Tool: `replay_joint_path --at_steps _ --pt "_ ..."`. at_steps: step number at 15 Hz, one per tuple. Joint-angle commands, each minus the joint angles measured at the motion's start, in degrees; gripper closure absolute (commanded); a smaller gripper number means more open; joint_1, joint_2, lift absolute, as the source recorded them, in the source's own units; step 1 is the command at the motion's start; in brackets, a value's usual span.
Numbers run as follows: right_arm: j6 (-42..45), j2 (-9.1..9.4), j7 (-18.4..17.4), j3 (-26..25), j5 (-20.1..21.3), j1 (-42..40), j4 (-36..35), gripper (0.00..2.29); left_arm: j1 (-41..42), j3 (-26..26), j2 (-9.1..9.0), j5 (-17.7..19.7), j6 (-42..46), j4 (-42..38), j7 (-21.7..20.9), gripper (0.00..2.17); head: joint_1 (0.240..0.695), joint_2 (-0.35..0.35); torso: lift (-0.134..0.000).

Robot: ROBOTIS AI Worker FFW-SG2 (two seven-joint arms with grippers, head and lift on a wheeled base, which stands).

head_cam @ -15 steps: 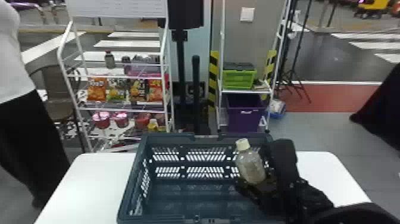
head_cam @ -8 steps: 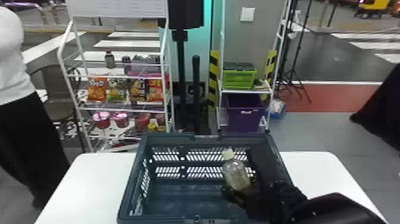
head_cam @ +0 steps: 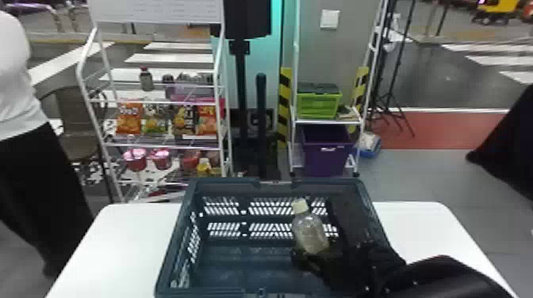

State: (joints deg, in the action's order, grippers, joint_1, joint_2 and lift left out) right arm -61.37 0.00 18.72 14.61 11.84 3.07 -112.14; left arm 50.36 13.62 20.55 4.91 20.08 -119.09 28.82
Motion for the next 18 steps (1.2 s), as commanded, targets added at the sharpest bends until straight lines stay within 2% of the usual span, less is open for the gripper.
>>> replay_joint_path --at_steps 1,4,6,9,12,14,16,18 --pt "0.06 0.05 0.0 -0.02 0.03 0.01 -0.27 1.42 0.0 0.0 0.02 -0.07 0.0 0.0 0.01 2.15 0.499 0.0 0.0" --pt "0.59 0.05 0.0 -0.19 0.03 0.01 -1.32 1.42 0.18 0.0 0.02 -0.07 0.18 -0.09 0.01 2.15 0.499 0.0 0.0" --pt "0.76 0.05 0.61 -0.54 0.03 -0.7 -4.66 1.53 0.27 -0.26 0.02 0.02 0.18 -0.09 0.01 2.15 0.499 0.0 0.0" --pt "1.64 0.05 1.93 -1.16 -0.23 -3.68 -10.99 1.54 0.35 -0.44 0.11 0.02 0.18 -0.09 -0.08 2.15 0.499 0.0 0.0" --pt "4.28 0.05 4.66 -3.62 -4.01 -8.25 -17.32 1.54 0.09 -0.53 0.19 0.19 0.0 -0.09 -0.17 2.15 0.499 0.0 0.0" --pt "5.33 0.05 4.74 -5.64 -5.33 -12.21 -22.51 1.54 0.0 -0.53 0.28 0.28 0.0 -0.27 -0.17 2.15 0.499 0.0 0.0" --pt "7.79 0.05 6.15 -10.83 -10.25 -16.34 -25.93 1.54 0.0 -0.53 0.19 0.28 0.0 -0.44 -0.25 2.15 0.499 0.0 0.0" --pt "15.0 0.05 7.38 -18.21 -18.52 -21.79 -27.52 1.58 0.0 -0.44 0.28 0.19 -0.35 -0.44 -0.25 2.15 0.499 0.0 0.0"
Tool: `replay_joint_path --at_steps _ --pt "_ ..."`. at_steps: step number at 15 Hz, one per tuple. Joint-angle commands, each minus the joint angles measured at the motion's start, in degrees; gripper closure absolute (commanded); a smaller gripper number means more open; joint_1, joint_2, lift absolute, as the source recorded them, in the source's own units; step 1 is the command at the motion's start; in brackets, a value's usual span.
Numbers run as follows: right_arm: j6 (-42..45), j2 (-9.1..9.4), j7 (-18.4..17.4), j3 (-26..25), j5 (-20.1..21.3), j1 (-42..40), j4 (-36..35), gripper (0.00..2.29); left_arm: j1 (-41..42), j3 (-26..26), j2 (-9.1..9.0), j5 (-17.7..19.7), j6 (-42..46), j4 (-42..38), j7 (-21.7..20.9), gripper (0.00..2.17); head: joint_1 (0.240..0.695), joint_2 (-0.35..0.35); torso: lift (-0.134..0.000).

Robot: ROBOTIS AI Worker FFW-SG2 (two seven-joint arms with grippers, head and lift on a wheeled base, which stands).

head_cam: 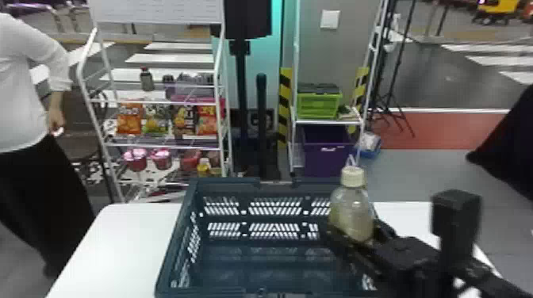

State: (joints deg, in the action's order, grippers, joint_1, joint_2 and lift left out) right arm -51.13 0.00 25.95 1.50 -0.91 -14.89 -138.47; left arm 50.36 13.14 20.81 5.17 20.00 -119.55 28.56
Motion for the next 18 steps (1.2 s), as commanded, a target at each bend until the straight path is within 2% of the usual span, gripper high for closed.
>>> replay_joint_path --at_steps 1,3,4,6,7,10,13,15,18 --pt "7.04 0.05 0.15 -8.62 -9.9 -6.56 -1.36 1.66 -0.09 0.13 -0.06 -0.07 -0.27 0.02 0.01 2.15 0.499 0.0 0.0" --pt "15.48 0.05 0.15 -13.54 -16.32 -12.01 -0.13 1.66 -0.17 0.48 -0.06 -0.25 -0.27 -0.15 0.1 2.15 0.499 0.0 0.0" --pt "24.27 0.05 0.5 -14.95 -18.25 -16.14 1.8 1.66 -0.26 0.57 -0.15 -0.42 -1.33 -0.33 0.1 2.15 0.499 0.0 0.0" --pt "35.17 0.05 1.99 -18.03 -21.59 -20.97 5.58 1.66 -0.26 0.74 -0.15 -0.6 -1.5 -0.51 0.18 2.15 0.499 0.0 0.0" --pt "40.26 0.05 2.7 -18.55 -21.94 -23.08 7.25 1.66 -0.26 0.83 -0.15 -0.6 -1.5 -0.51 0.18 2.15 0.499 0.0 0.0" --pt "57.49 0.05 4.1 -17.15 -19.83 -29.76 11.47 1.66 -0.53 1.18 -0.24 -0.77 -2.38 -0.77 0.36 2.15 0.499 0.0 0.0" --pt "66.81 0.05 3.14 -14.51 -14.65 -34.33 14.19 1.66 -0.88 1.36 -0.5 -0.95 -3.26 -0.68 0.45 2.15 0.499 0.0 0.0" --pt "68.39 0.05 2.87 -13.72 -14.21 -35.3 16.04 1.66 -1.32 1.8 -0.5 -0.95 -3.44 -0.77 0.53 2.15 0.499 0.0 0.0" --pt "68.39 0.05 0.5 -13.28 -14.03 -36.79 18.85 1.66 -1.58 1.53 -0.33 -0.95 -5.02 -1.47 0.53 2.15 0.499 0.0 0.0"
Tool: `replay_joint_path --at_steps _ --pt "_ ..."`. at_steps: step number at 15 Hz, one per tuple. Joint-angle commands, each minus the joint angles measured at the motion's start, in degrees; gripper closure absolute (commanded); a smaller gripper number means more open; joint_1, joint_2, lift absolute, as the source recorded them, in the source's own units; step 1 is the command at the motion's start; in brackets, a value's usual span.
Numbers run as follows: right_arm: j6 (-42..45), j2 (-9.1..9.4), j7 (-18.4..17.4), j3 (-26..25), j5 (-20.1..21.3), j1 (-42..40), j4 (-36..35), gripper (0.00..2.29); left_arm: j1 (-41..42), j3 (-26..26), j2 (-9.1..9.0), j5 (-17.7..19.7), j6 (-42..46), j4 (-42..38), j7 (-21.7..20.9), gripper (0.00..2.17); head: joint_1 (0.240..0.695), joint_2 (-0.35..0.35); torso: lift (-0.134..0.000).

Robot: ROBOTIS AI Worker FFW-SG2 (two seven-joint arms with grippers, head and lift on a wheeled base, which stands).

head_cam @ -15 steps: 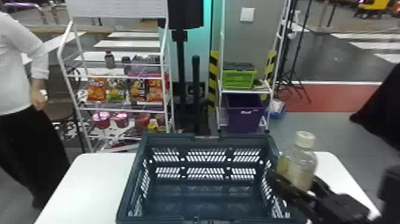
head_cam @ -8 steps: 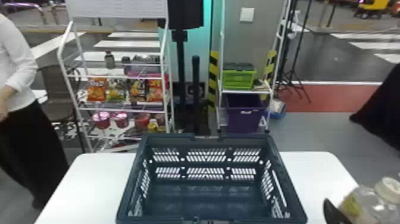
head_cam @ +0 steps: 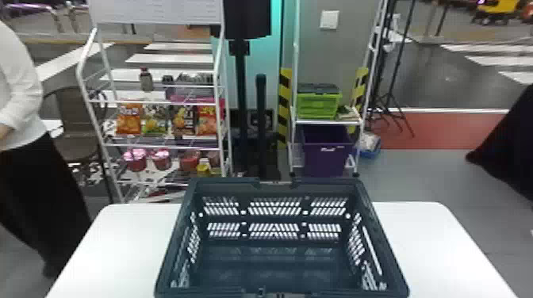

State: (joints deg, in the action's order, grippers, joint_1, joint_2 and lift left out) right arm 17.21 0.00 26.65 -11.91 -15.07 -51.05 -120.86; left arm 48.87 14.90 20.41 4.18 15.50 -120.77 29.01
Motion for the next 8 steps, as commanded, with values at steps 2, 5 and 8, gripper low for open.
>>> replay_joint_path --at_steps 2,5,8 --pt "1.46 0.05 -0.28 0.31 0.3 -1.16 3.17 1.66 -0.18 -0.48 0.07 0.3 -0.52 -0.61 -0.01 2.15 0.499 0.0 0.0" --pt "8.14 0.05 -0.19 0.57 1.01 -1.25 6.25 1.66 -0.88 -0.57 0.07 0.74 -1.22 -0.61 -0.1 2.15 0.499 0.0 0.0" --pt "9.9 0.05 -0.02 0.48 0.74 -1.33 6.33 1.66 -1.76 -0.57 0.07 0.91 -3.33 -0.61 -0.18 2.15 0.499 0.0 0.0"
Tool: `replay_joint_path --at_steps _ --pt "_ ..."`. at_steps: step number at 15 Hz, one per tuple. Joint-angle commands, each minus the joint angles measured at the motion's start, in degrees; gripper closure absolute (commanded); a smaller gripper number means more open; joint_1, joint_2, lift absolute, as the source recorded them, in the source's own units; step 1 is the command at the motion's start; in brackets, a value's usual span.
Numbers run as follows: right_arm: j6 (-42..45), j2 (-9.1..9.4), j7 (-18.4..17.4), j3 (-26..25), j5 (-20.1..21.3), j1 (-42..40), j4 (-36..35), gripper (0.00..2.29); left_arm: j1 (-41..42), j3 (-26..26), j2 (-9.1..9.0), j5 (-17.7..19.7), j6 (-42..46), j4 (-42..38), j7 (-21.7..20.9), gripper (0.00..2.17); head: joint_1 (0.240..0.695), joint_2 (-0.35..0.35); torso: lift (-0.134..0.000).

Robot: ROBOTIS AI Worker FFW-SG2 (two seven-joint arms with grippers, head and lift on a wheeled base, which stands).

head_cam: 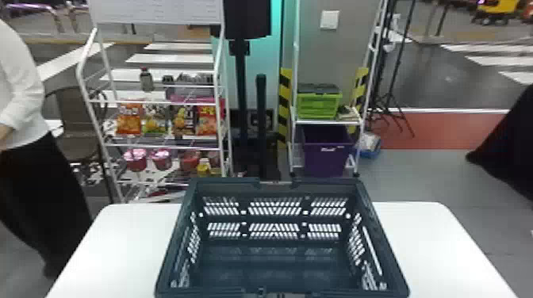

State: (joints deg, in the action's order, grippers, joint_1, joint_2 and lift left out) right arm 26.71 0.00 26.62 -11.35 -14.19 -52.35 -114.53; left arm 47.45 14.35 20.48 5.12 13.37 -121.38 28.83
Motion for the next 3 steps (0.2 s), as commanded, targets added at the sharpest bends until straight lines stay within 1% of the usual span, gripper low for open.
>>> replay_joint_path --at_steps 1,3 --pt "0.22 0.05 0.02 0.01 -0.22 -0.03 0.01 1.66 -0.43 -0.03 0.0 -0.02 -1.38 -0.09 0.0 2.15 0.499 0.0 0.0" --pt "-0.66 0.05 0.02 0.01 0.04 -0.3 -0.69 1.66 -0.52 -0.03 -0.09 -0.02 -1.38 0.0 0.0 2.15 0.499 0.0 0.0"
